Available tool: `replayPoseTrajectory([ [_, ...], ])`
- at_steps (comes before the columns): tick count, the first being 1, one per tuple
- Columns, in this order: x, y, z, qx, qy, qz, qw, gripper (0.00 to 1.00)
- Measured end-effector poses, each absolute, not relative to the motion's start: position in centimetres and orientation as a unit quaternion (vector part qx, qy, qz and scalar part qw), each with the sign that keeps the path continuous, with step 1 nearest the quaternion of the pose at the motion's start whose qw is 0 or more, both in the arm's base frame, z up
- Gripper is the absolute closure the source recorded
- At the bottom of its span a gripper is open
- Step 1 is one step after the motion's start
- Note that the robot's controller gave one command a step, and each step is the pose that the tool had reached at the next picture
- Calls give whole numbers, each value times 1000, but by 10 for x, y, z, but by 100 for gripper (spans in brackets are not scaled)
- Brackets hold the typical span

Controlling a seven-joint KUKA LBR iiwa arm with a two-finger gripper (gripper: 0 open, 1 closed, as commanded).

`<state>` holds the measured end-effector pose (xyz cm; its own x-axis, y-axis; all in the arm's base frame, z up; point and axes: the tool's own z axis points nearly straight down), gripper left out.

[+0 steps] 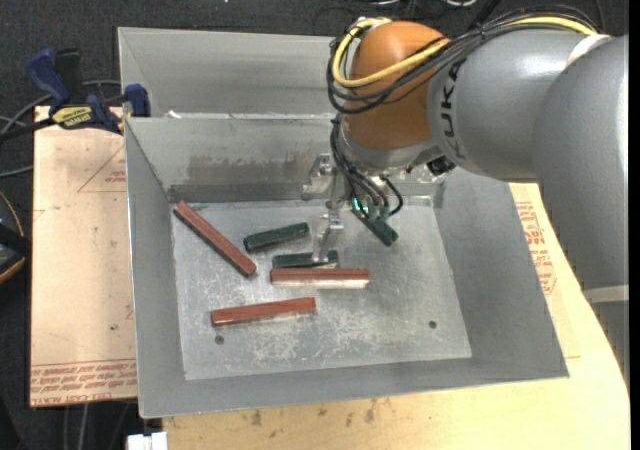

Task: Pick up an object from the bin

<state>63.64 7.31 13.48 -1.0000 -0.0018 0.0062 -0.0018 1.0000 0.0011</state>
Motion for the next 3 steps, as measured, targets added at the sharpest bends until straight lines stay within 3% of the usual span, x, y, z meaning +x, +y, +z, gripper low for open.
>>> replayPoseTrajectory([
  [1, 638, 73, 139, 0, -1000, -1, -1, 0],
  [2, 647, 116, 81, -40, -999, -4, -13, 100],
  [3, 647, 116, 81, -40, -999, -4, -13, 100],
])
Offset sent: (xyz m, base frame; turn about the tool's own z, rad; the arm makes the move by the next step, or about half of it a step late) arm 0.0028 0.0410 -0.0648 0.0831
